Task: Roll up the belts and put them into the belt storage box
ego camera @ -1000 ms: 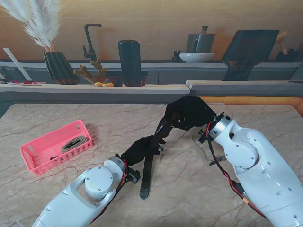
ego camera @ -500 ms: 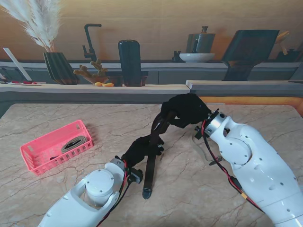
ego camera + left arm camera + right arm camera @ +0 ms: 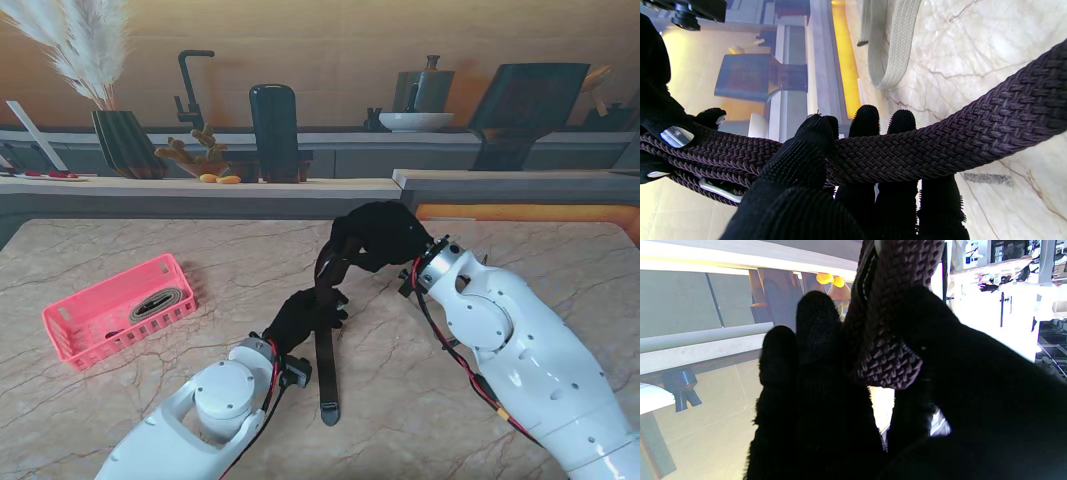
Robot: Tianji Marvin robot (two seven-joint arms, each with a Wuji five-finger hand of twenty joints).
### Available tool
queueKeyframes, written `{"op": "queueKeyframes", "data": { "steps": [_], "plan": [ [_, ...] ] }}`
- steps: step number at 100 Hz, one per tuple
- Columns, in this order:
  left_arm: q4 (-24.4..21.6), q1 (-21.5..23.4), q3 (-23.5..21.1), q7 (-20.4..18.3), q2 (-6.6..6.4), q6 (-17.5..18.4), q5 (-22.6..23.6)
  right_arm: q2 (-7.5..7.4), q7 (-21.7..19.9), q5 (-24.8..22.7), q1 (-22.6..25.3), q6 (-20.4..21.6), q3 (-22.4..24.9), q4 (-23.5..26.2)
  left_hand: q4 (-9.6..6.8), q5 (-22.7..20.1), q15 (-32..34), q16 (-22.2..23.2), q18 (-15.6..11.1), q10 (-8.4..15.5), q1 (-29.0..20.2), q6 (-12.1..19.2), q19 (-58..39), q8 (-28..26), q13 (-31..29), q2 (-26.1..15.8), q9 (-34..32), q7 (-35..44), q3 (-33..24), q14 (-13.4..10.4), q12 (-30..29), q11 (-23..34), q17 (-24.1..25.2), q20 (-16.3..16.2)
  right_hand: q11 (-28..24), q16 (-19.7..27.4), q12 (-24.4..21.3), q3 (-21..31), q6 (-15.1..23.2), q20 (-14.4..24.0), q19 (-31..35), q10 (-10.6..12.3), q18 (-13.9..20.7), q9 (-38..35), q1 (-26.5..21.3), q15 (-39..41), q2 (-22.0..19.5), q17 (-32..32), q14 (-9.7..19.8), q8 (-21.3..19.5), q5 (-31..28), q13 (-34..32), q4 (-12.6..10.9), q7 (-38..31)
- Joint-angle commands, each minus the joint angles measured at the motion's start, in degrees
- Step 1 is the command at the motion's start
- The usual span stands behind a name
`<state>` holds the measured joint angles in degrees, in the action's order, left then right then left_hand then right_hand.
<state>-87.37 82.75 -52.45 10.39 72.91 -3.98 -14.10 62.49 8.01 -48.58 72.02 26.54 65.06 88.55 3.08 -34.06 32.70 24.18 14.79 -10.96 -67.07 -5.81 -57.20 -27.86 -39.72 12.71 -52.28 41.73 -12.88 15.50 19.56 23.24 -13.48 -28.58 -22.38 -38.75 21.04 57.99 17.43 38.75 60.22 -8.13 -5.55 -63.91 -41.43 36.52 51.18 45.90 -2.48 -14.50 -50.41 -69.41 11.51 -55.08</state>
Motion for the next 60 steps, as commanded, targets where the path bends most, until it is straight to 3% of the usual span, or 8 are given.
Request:
{"op": "queueKeyframes", "data": {
  "steps": [1,8,12,14,17,20,28,60],
  "plan": [
    [-0.16,0.02,0.3,1.3,1.44,-0.67,-0.55,0.44,0.67,-0.25,-0.11,-0.4,-0.37,0.15,1.23,1.31,1.38,0.0,-0.68,0.04,-0.16,1.33,-2.04,0.23,1.42,-1.09,1.28,0.43,0.22,0.06,-0.9,1.41,0.91,-1.15,-7.19,-0.57,1.47,4.61,-2.02,1.44,0.49,4.15,2.1,-4.24,-5.11,0.53,-4.24,-0.11,3.38,-2.61,-3.2,-1.76,-3.99,-7.04],
    [-0.21,-0.02,0.46,2.44,1.94,-0.83,-1.78,0.52,1.6,-0.72,-0.14,-0.81,-0.78,-0.31,1.18,3.02,0.93,-0.14,-0.91,0.08,1.0,1.35,-1.63,0.81,2.96,-1.17,3.25,-0.56,1.26,0.11,-1.06,0.89,1.84,-1.04,-7.24,-0.56,1.44,4.56,-1.99,1.43,0.5,4.16,2.12,-4.22,-5.09,0.53,-4.28,-0.09,3.37,-2.59,-3.16,-1.8,-4.02,-7.02],
    [-0.21,-0.02,0.59,3.07,2.22,-0.59,-2.59,0.56,2.2,-1.04,-0.14,-1.11,-1.04,-0.62,-0.06,4.59,0.58,-0.21,-0.82,0.35,3.19,1.55,-1.21,1.14,4.01,-0.94,4.83,-1.76,1.88,0.07,-1.12,0.73,2.38,-0.91,-7.25,-0.53,1.4,4.51,-1.86,1.42,0.5,4.15,2.18,-4.19,-5.06,0.49,-4.33,-0.07,3.45,-2.59,-3.1,-1.77,-4.04,-7.0],
    [-0.2,-0.02,0.65,3.31,2.35,-0.4,-3.04,0.59,2.49,-1.17,-0.13,-1.27,-1.17,-0.78,-0.74,5.35,0.17,-0.23,-0.77,0.48,5.2,1.65,-0.79,1.08,4.72,-0.99,5.89,-2.76,1.34,0.03,-1.24,0.46,2.69,-0.76,-7.28,-0.53,1.4,4.51,-1.87,1.42,0.51,4.22,2.19,-4.2,-5.07,0.49,-4.38,-0.04,3.45,-2.6,-3.07,-1.79,-4.06,-7.0],
    [-0.23,0.0,0.73,3.56,2.51,-0.07,-3.87,0.65,2.99,-1.3,-0.09,-1.57,-1.4,-1.05,-0.2,6.45,-1.09,0.07,-0.66,0.51,10.62,1.77,-0.14,-0.42,6.3,-0.6,7.79,-5.68,-2.85,-0.14,-1.56,-0.11,3.45,-0.57,-7.29,-0.52,1.38,4.51,-1.84,1.41,0.51,4.24,2.18,-4.16,-5.1,0.49,-4.42,-0.02,3.48,-2.61,-3.03,-1.8,-4.09,-7.0],
    [-0.29,0.03,0.81,3.85,2.69,0.29,-4.76,0.73,3.53,-1.37,-0.07,-1.88,-1.66,-1.38,-0.04,7.38,-1.57,0.01,-0.67,0.51,12.64,1.62,0.12,-0.4,7.11,-1.09,8.76,-6.53,-2.77,-0.26,-1.66,-0.41,3.75,-0.47,-7.32,-0.51,1.37,4.45,-1.82,1.41,0.52,4.25,2.21,-4.15,-5.06,0.5,-4.45,-0.01,3.47,-2.63,-2.99,-1.85,-4.09,-7.01],
    [-0.28,0.04,1.09,4.8,3.21,1.74,-7.08,0.93,5.0,-1.57,0.1,-2.68,-2.32,-2.17,-1.46,11.49,-3.43,-0.36,-0.69,0.62,18.02,1.79,1.36,0.7,9.44,-3.56,12.59,-9.96,-0.58,-1.02,-1.88,-1.52,4.78,0.07,-7.4,-0.46,1.3,4.34,-1.76,1.38,0.54,4.21,2.28,-4.09,-5.02,0.46,-4.58,0.06,3.58,-2.66,-2.9,-1.87,-4.14,-7.04],
    [0.44,-0.08,2.03,10.61,5.54,10.0,-14.13,1.54,10.3,-2.42,1.76,-3.82,-4.81,-4.25,-1.23,23.02,-9.79,-1.35,-1.19,4.12,29.51,4.53,4.95,2.01,12.48,3.5,21.66,-13.41,8.12,-6.14,-2.66,-4.06,5.32,1.91,-7.89,-0.36,0.97,3.51,-0.25,1.23,0.73,4.7,2.89,-4.0,-4.55,0.44,-5.51,0.39,4.38,-3.13,-2.31,-2.12,-4.49,-7.18]
  ]
}}
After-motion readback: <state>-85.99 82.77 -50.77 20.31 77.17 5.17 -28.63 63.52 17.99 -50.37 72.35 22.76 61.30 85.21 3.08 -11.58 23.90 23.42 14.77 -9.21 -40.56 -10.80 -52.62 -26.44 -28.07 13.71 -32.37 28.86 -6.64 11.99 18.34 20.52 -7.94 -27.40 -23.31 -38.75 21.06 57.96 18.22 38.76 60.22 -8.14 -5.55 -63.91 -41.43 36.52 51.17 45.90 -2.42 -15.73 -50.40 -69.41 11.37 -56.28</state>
